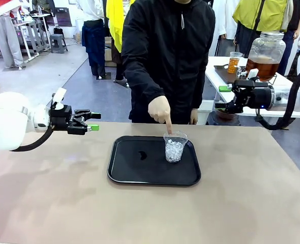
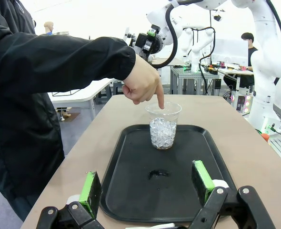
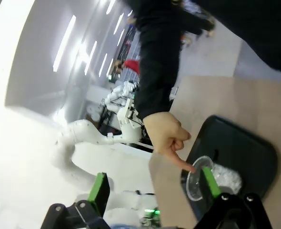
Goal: Pour the drink into the iced cup.
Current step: Pick up the iced cup indicated by the human and present it to them.
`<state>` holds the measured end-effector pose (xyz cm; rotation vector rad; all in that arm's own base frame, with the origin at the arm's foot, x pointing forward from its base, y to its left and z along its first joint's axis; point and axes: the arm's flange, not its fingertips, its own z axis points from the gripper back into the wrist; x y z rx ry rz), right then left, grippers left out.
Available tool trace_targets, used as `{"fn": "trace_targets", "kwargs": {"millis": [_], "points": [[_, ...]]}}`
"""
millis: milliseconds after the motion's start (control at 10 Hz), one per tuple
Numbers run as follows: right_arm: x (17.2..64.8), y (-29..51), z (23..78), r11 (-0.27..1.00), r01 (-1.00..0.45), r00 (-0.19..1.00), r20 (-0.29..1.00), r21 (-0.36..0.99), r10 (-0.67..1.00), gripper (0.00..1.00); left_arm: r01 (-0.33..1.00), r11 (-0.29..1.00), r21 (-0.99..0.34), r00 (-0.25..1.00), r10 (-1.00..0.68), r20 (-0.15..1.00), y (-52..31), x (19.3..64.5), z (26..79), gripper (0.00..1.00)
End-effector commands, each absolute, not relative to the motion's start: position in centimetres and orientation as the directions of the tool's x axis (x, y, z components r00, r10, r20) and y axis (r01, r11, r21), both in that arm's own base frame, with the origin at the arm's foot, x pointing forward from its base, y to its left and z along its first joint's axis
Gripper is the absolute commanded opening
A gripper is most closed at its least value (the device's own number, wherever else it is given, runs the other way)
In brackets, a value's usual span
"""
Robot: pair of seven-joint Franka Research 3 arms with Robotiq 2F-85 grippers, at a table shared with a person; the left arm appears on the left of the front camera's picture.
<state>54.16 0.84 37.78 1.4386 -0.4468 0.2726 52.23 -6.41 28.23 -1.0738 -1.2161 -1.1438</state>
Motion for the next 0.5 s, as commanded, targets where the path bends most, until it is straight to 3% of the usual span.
{"fn": "trace_targets", "kwargs": {"millis": [0, 400], "points": [[53.20, 1.82, 36.96, 0.116, -0.625, 0.772, 0.633, 0.772, -0.054, 1.00, 0.992, 0.128, -0.010, 0.019, -0.066, 0.998, -6.49, 52.37, 28.42, 1.00], [53.89, 1.76, 37.50, 0.124, -0.611, 0.784, 0.620, 0.782, -0.043, 1.00, 0.992, 0.128, -0.010, 0.019, -0.066, 0.998, -6.49, 52.37, 28.42, 1.00]]}}
